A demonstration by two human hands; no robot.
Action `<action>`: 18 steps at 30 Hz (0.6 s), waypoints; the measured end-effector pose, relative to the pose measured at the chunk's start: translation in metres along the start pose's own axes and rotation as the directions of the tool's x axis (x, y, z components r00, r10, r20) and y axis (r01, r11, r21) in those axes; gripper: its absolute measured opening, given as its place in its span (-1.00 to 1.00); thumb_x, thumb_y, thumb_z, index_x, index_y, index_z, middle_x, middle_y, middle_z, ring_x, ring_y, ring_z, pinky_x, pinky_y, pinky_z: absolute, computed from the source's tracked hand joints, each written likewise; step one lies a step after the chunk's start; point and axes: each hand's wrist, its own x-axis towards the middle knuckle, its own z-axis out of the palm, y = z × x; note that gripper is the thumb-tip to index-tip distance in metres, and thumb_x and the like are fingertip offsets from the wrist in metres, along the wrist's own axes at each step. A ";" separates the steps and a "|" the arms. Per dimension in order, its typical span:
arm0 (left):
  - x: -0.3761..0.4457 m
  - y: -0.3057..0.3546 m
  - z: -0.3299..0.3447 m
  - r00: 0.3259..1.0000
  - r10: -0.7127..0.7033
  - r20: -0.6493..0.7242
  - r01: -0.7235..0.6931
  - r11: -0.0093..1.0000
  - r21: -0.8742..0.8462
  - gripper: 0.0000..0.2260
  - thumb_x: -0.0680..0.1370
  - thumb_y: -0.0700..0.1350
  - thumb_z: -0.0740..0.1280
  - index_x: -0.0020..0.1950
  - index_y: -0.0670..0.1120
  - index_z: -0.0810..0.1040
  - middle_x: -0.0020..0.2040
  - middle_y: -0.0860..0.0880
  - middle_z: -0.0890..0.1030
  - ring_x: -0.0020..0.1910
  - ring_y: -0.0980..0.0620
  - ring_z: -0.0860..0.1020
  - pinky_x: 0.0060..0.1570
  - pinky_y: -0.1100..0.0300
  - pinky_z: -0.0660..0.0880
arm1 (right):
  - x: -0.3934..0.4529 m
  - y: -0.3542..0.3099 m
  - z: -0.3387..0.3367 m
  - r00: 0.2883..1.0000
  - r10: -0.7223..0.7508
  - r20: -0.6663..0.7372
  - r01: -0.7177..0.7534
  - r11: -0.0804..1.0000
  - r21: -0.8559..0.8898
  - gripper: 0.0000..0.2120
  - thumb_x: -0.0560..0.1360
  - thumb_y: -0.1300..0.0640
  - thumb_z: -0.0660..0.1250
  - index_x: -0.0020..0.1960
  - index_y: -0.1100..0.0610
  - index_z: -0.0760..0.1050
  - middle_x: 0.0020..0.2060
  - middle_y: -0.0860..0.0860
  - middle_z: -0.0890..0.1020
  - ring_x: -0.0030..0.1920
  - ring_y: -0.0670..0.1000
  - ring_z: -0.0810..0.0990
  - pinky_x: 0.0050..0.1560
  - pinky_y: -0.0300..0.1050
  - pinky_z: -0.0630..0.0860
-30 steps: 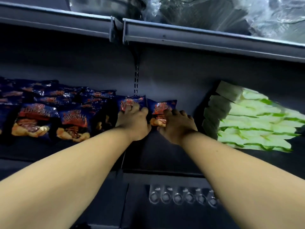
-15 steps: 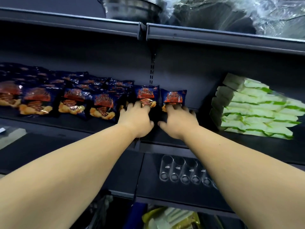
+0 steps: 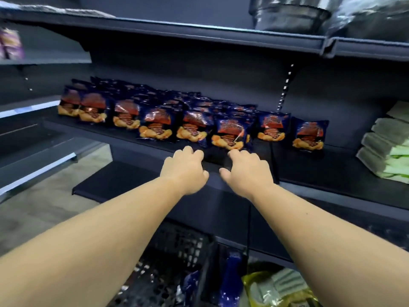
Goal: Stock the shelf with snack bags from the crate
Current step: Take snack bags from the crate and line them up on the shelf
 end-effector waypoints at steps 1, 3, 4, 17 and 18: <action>-0.008 -0.018 -0.001 1.000 -0.012 0.012 0.011 1.000 0.007 -0.64 0.59 0.07 0.17 0.35 -0.03 0.34 0.24 -0.07 0.39 0.21 -0.11 0.38 0.10 0.01 0.36 | -0.001 -0.018 0.005 1.000 -0.004 0.008 0.003 1.000 0.025 -0.60 0.57 -0.15 0.17 0.29 0.07 0.34 0.17 0.05 0.50 0.18 0.14 0.43 0.01 0.05 0.37; -0.023 -0.056 0.000 0.999 -0.041 0.035 0.041 0.999 0.010 -0.64 0.59 0.07 0.17 0.34 -0.03 0.35 0.23 -0.07 0.38 0.19 -0.11 0.38 0.04 0.02 0.36 | -0.005 -0.054 0.017 0.999 -0.017 0.028 0.014 0.997 0.080 -0.60 0.58 -0.15 0.17 0.29 0.08 0.35 0.17 0.05 0.51 0.18 0.14 0.44 0.03 0.04 0.40; -0.029 -0.069 0.001 0.998 -0.054 0.045 0.054 0.999 0.005 -0.65 0.59 0.07 0.17 0.33 -0.04 0.35 0.23 -0.07 0.39 0.18 -0.12 0.39 0.01 0.03 0.36 | -0.008 -0.067 0.023 0.999 -0.024 0.043 0.019 0.995 0.101 -0.59 0.58 -0.15 0.18 0.30 0.08 0.36 0.18 0.05 0.51 0.19 0.14 0.44 0.06 0.04 0.42; -0.067 -0.167 0.105 0.917 -0.199 0.346 0.236 0.969 -0.067 -0.64 0.55 0.05 0.19 0.31 -0.03 0.40 0.23 -0.07 0.40 0.19 -0.15 0.45 0.15 -0.05 0.44 | -0.037 -0.119 0.161 0.938 0.040 0.344 -0.137 0.955 0.261 -0.59 0.56 -0.12 0.22 0.33 0.06 0.36 0.17 0.04 0.54 0.15 0.12 0.50 0.06 0.01 0.50; -0.065 -0.171 0.113 0.906 -0.210 0.369 0.251 0.966 -0.067 -0.64 0.55 0.05 0.19 0.32 -0.02 0.39 0.24 -0.07 0.40 0.20 -0.15 0.44 0.15 -0.04 0.44 | -0.035 -0.118 0.171 0.930 0.044 0.366 -0.150 0.952 0.268 -0.58 0.56 -0.13 0.22 0.34 0.05 0.36 0.18 0.04 0.54 0.16 0.13 0.50 0.05 0.00 0.49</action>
